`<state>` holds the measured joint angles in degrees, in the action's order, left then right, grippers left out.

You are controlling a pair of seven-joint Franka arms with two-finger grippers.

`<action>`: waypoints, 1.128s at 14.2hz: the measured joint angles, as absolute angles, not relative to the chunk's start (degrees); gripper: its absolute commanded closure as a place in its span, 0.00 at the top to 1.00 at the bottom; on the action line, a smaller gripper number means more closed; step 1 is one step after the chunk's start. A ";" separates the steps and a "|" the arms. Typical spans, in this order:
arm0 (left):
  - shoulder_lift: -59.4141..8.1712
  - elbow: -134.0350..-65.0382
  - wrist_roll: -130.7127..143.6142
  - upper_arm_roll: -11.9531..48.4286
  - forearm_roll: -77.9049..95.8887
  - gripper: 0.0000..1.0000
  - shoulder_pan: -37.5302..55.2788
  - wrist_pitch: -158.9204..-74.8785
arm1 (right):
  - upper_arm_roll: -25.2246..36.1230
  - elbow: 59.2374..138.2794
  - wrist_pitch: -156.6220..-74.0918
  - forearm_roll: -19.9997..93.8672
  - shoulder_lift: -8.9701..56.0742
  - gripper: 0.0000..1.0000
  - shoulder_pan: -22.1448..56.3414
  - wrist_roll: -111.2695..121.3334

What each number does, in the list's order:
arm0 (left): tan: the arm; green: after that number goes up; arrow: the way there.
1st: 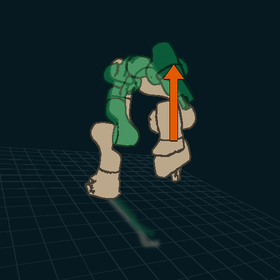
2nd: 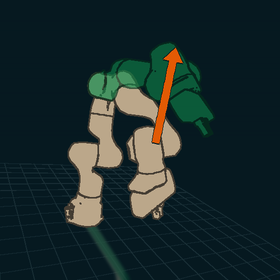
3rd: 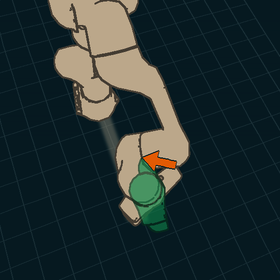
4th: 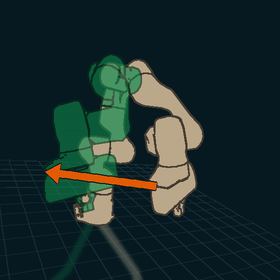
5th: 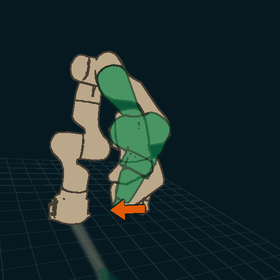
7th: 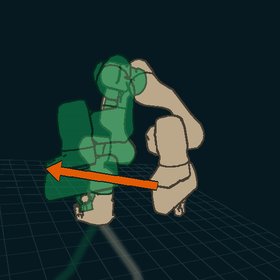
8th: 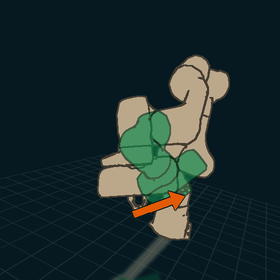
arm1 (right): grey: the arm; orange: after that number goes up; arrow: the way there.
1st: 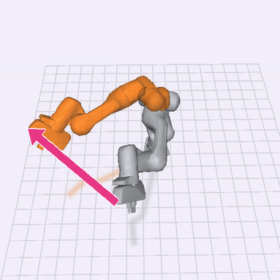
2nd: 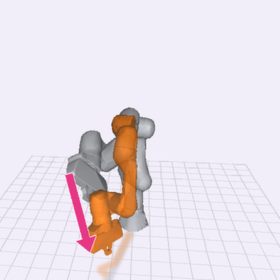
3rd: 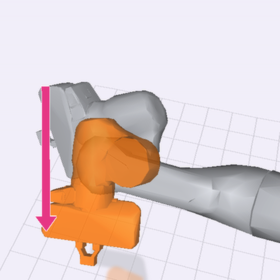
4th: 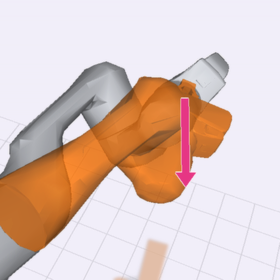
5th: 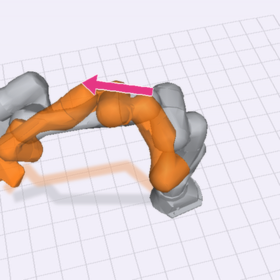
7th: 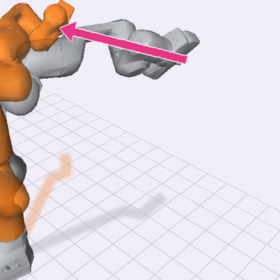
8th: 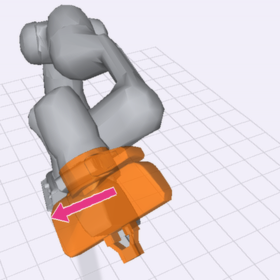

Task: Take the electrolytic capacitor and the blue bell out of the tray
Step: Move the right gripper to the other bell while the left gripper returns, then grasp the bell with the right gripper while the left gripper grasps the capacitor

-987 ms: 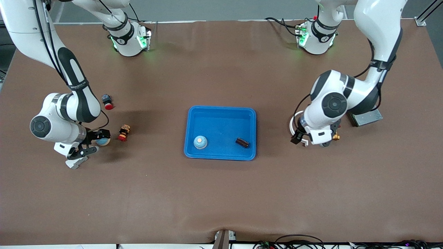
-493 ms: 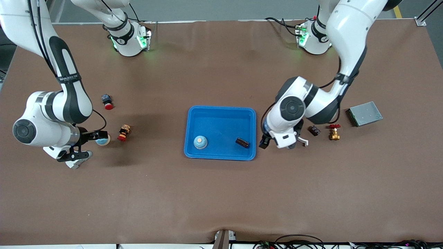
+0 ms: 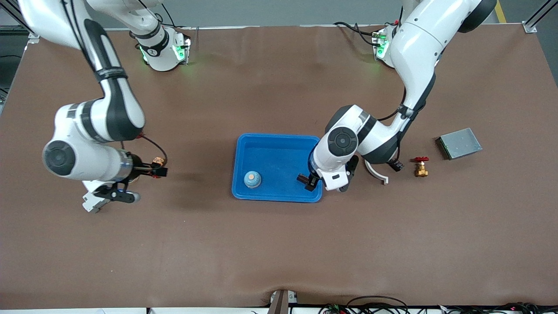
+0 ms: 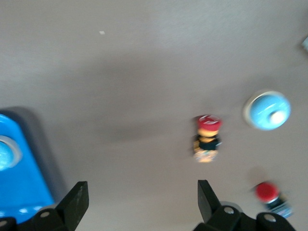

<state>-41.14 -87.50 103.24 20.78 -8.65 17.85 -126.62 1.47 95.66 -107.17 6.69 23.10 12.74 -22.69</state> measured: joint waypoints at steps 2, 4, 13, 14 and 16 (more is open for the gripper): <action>-41.74 -87.46 104.17 18.33 -8.67 0.89 20.72 -128.59 | 1.40 94.99 -107.42 7.05 23.11 1.00 16.87 -30.37; -42.61 -87.41 105.41 15.31 -8.69 0.86 23.89 -130.61 | 1.39 94.24 -108.78 7.62 23.21 1.00 20.75 -36.96; -45.72 -87.30 105.95 11.66 -9.76 0.75 27.61 -134.87 | 1.45 90.79 -118.76 7.70 31.10 1.00 31.52 -54.33; -46.05 -87.29 105.96 11.66 -10.00 0.71 27.71 -134.92 | 1.46 90.29 -119.69 7.70 32.07 1.00 31.58 -54.94; -46.55 -87.26 105.97 11.67 -10.03 0.57 27.93 -135.12 | 1.46 89.80 -121.99 7.70 33.70 1.00 31.73 -55.76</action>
